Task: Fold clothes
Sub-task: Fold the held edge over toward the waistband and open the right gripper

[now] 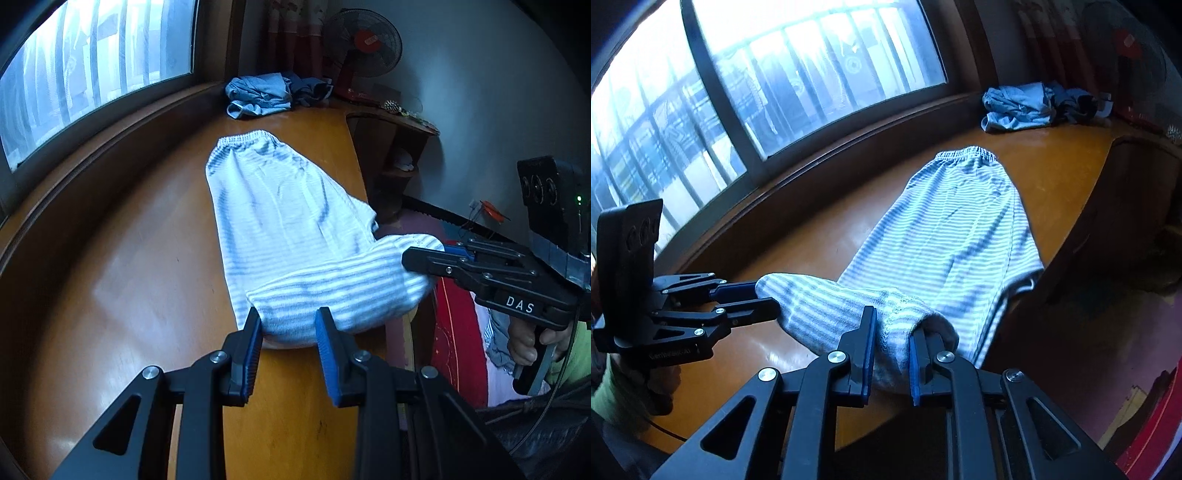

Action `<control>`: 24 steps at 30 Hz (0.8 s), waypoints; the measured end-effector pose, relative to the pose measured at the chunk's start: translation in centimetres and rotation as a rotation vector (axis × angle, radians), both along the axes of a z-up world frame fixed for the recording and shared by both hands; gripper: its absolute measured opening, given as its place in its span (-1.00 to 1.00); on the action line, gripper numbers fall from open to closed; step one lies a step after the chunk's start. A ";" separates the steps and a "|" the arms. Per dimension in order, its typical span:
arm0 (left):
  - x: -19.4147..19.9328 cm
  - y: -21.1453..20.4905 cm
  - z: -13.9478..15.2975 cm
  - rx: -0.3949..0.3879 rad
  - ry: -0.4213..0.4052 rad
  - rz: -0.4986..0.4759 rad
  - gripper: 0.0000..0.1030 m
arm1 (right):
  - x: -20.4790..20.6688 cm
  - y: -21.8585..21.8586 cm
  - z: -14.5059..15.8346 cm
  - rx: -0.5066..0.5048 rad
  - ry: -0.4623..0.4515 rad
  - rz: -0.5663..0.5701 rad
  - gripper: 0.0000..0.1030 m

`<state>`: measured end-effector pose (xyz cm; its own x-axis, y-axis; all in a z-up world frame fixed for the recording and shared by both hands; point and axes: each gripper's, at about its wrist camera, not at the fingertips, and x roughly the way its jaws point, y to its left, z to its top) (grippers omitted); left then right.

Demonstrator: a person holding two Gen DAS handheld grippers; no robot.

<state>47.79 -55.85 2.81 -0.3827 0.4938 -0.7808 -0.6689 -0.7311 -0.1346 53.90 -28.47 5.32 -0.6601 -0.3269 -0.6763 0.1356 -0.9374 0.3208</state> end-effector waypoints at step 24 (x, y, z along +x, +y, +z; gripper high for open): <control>-11.0 5.6 -6.3 -0.160 -0.067 0.146 -0.43 | -10.6 2.9 -6.4 0.035 -0.134 0.084 -0.68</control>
<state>36.81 -50.21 -3.48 -0.3859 0.3048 -0.8707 -0.5480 -0.8350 -0.0495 43.32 -25.54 -1.09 -0.5349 -0.3520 -0.7681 0.1719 -0.9354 0.3089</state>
